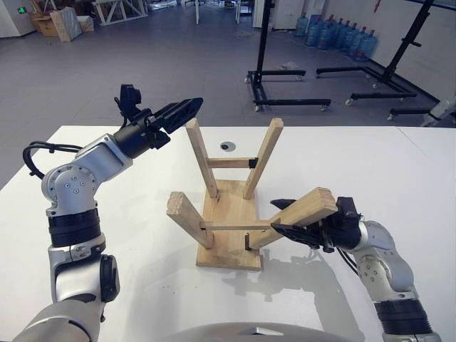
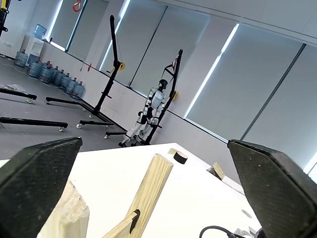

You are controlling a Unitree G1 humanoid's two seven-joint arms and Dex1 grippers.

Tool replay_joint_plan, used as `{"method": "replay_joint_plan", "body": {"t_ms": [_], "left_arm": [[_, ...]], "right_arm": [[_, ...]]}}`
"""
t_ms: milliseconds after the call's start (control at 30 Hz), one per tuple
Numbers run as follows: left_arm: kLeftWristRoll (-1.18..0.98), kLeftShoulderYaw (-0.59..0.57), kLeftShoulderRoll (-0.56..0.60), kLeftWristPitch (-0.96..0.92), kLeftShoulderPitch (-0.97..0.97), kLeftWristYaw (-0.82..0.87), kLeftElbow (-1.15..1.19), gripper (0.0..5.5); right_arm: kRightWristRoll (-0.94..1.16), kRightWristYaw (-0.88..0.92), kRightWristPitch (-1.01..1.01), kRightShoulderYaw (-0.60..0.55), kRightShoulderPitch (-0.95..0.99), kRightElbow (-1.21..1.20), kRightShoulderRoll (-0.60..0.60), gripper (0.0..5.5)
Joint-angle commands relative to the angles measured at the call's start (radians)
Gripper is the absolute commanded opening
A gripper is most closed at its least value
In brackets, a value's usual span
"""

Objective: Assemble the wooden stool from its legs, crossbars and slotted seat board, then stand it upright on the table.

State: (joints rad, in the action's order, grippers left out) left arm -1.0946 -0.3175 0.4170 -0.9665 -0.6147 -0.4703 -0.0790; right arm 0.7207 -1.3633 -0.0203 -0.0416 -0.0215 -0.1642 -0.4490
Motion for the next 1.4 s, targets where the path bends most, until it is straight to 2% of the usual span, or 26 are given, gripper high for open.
{"method": "replay_joint_plan", "body": {"t_ms": [33, 500, 667, 833, 867, 1000, 1067, 1133, 1267, 1400], "left_arm": [[-0.006, 0.010, 0.000, -0.009, 0.006, -0.001, -0.016, 5.40], [-0.002, 0.034, 0.005, -0.022, -0.012, 0.050, -0.121, 5.40], [0.059, 0.047, 0.006, -0.015, -0.074, 0.206, -0.177, 5.40], [0.121, 0.046, 0.003, 0.004, -0.197, 0.348, -0.198, 5.40], [0.142, 0.068, 0.018, 0.001, -0.213, 0.348, -0.213, 5.40], [0.351, 0.279, 0.185, 0.005, -0.214, 0.284, -0.366, 5.40], [0.523, 0.416, 0.287, 0.106, -0.167, 0.213, -0.433, 5.40], [0.659, 0.500, 0.338, 0.207, -0.108, 0.175, -0.456, 5.40], [0.871, 0.599, 0.354, 0.406, 0.009, 0.134, -0.414, 5.40], [0.982, 0.614, 0.301, 0.526, 0.060, 0.122, -0.321, 5.40]], "right_arm": [[-0.056, -0.012, 0.009, 0.033, -0.017, -0.006, -0.024, 2.06], [-0.114, 0.128, 0.009, 0.111, 0.016, -0.049, 0.023, 2.06], [-0.199, 0.224, 0.055, 0.148, 0.041, -0.063, 0.066, 2.06], [-0.400, 0.424, 0.151, 0.193, 0.199, 0.063, 0.190, 2.06], [-0.433, 0.452, 0.165, 0.200, 0.222, 0.087, 0.201, 2.06], [-0.499, 0.550, 0.161, 0.222, 0.302, 0.178, 0.263, 2.06], [-0.490, 0.579, 0.140, 0.220, 0.316, 0.201, 0.287, 2.06], [-0.472, 0.597, 0.131, 0.215, 0.318, 0.207, 0.303, 2.06], [-0.449, 0.616, 0.108, 0.204, 0.314, 0.182, 0.311, 2.06], [-0.431, 0.619, 0.082, 0.200, 0.314, 0.159, 0.311, 2.06]]}}
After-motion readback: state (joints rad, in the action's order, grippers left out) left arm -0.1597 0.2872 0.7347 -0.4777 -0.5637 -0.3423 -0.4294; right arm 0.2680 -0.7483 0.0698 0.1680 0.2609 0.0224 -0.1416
